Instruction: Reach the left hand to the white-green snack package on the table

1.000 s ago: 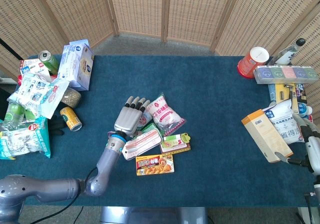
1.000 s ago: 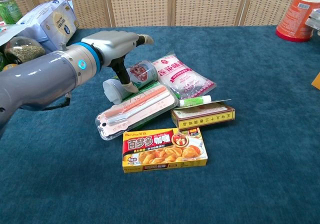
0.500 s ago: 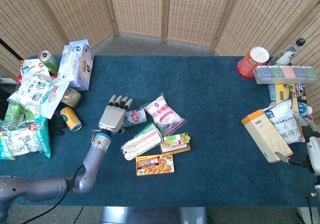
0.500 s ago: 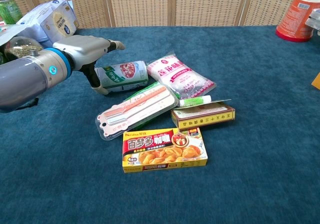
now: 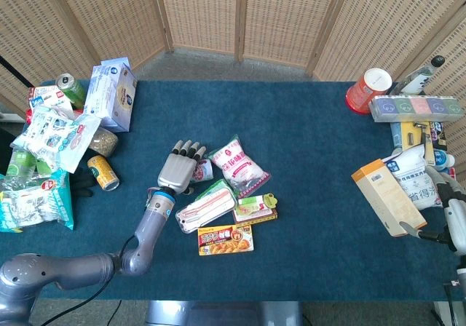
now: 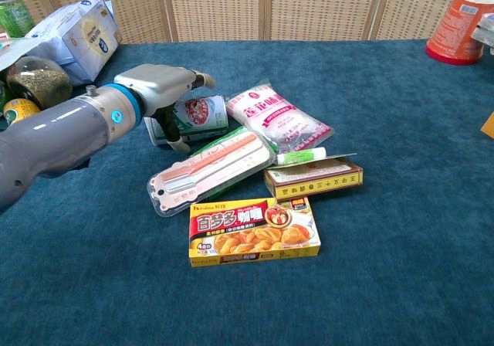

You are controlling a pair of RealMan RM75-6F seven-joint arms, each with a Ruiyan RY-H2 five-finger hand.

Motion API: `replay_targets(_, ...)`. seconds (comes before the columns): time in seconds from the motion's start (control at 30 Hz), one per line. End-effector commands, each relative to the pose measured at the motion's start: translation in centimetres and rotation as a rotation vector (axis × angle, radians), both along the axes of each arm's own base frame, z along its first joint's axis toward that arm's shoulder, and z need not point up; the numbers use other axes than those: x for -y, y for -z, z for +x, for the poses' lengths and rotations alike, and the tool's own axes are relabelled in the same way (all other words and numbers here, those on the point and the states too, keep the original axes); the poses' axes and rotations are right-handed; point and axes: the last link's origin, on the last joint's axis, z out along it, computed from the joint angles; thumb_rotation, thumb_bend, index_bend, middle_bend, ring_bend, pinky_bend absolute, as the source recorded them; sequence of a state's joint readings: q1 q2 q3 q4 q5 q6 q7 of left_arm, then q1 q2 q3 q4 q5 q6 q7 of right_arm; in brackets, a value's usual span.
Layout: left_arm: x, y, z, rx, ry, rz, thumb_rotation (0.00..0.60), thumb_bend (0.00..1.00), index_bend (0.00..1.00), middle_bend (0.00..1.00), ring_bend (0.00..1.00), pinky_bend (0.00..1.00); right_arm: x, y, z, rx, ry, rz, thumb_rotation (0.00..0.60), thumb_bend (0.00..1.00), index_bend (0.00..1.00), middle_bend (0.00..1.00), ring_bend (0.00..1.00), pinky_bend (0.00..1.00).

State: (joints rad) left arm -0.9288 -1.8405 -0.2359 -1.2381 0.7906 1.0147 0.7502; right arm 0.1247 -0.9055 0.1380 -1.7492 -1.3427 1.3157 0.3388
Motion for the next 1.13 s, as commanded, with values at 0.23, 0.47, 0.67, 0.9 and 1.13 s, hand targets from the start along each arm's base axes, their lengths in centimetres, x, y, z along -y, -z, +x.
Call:
replay_targets(0.23, 0.3, 1.1, 0.7, -0.041, 0.014, 0.047, 0.600, 0.00, 0.91, 0.94, 0.93, 0.92, 0.0, -0.4, -0.2, 0.010, 0.001, -0.010, 0.600, 0.00, 0.00, 0.00, 0.00, 0.00)
replay_targets(0.47, 0.4, -3.7, 3.4, 0.069, 0.076, 0.127, 0.600, 0.00, 0.91, 0.94, 0.93, 0.92, 0.0, -0.4, -0.2, 0.010, 0.001, -0.007, 0.600, 0.00, 0.00, 0.00, 0.00, 0.00)
replay_targets(0.67, 1.3, -10.2, 7.1, 0.146, 0.150, 0.211, 0.600, 0.00, 0.91, 0.94, 0.93, 0.92, -0.1, -0.1, 0.2, 0.007, -0.009, 0.000, 0.600, 0.00, 0.00, 0.00, 0.00, 0.00)
replay_targets(0.9, 2.9, -14.5, 9.4, 0.184, 0.209, 0.261, 0.600, 0.00, 0.91, 0.94, 0.93, 0.92, -0.2, -0.1, 0.4, 0.004, -0.014, -0.001, 0.600, 0.00, 0.00, 0.00, 0.00, 0.00)
replay_targets(1.13, 2.8, -15.3, 9.6, 0.187, 0.208, 0.282, 0.600, 0.00, 0.91, 0.94, 0.93, 0.92, -0.3, 0.0, 0.3, 0.001, -0.008, 0.004, 0.600, 0.00, 0.00, 0.00, 0.00, 0.00)
